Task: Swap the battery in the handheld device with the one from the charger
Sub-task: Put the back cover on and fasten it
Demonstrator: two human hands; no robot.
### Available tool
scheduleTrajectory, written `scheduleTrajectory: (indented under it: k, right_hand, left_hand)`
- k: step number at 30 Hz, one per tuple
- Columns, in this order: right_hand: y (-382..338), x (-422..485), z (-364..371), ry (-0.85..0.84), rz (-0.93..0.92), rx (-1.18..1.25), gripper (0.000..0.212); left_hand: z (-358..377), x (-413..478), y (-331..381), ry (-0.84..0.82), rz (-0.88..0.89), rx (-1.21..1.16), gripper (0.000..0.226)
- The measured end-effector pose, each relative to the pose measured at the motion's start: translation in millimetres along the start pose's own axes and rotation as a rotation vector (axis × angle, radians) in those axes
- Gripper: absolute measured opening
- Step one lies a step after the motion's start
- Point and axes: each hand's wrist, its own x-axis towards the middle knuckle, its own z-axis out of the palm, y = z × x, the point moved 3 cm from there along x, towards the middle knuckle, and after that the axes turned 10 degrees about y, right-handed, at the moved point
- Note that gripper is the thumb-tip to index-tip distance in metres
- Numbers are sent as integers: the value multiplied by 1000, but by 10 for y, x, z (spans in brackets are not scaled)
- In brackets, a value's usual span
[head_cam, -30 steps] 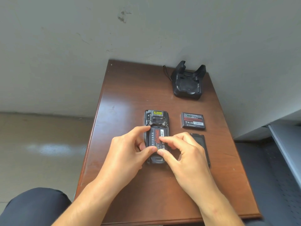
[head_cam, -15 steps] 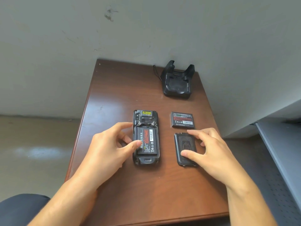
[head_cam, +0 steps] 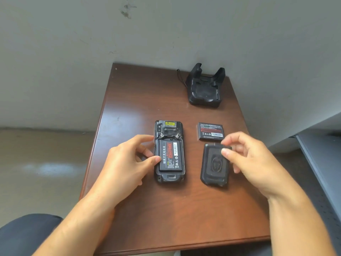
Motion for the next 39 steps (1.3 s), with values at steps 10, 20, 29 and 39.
scheduleTrajectory:
  k: [10,20,29,39]
  right_hand:
    - [-426,42,614,116,-185,428,21]
    - [-437,-19,869,67,-242,265,15]
    - [-364,-20,895,64,-300,168,18]
    - [-271,0,971,128,-398,-155,20]
  left_hand:
    - [-8,-17,-35,-33,-5,45,38]
    - [-22,-6,-61,-88,2,58,39]
    - [-19,-32,-41,-86,17,18,42]
    - [22,-119,4,-38,201,95,62]
